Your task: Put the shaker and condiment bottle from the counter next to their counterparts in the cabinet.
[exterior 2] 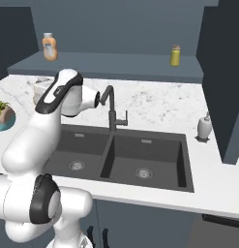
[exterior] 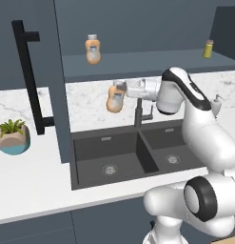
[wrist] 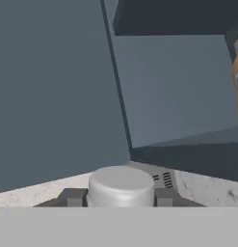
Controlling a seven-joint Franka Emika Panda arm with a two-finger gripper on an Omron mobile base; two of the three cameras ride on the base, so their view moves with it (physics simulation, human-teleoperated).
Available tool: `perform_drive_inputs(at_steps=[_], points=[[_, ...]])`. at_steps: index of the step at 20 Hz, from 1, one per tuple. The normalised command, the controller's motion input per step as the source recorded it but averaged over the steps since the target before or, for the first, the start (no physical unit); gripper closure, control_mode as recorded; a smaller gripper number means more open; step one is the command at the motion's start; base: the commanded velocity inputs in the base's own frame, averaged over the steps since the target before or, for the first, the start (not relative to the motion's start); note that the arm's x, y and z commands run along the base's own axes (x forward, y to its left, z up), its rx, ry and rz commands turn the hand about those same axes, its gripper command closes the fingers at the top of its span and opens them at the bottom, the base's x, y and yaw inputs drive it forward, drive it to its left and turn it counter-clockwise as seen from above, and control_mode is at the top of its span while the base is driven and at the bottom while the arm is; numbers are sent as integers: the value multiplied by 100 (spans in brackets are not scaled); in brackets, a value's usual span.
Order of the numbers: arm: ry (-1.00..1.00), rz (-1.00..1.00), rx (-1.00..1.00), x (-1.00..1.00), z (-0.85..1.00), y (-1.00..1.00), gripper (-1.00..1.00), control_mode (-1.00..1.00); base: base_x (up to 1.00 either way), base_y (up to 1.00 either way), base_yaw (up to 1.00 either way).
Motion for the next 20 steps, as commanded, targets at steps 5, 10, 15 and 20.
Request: perform_drive_inputs(at_steps=[5, 10, 15, 20], points=[[2, -13, 1, 20, 82, 0, 100, -100, 0, 0, 0], [1, -8, 1, 1, 81, 0, 100, -100, 0, 0, 0], [0, -8, -4, 9, 52, 0, 100, -100, 0, 0, 0], [0, -14, -11, 35, 16, 0, 100, -100, 0, 0, 0]])
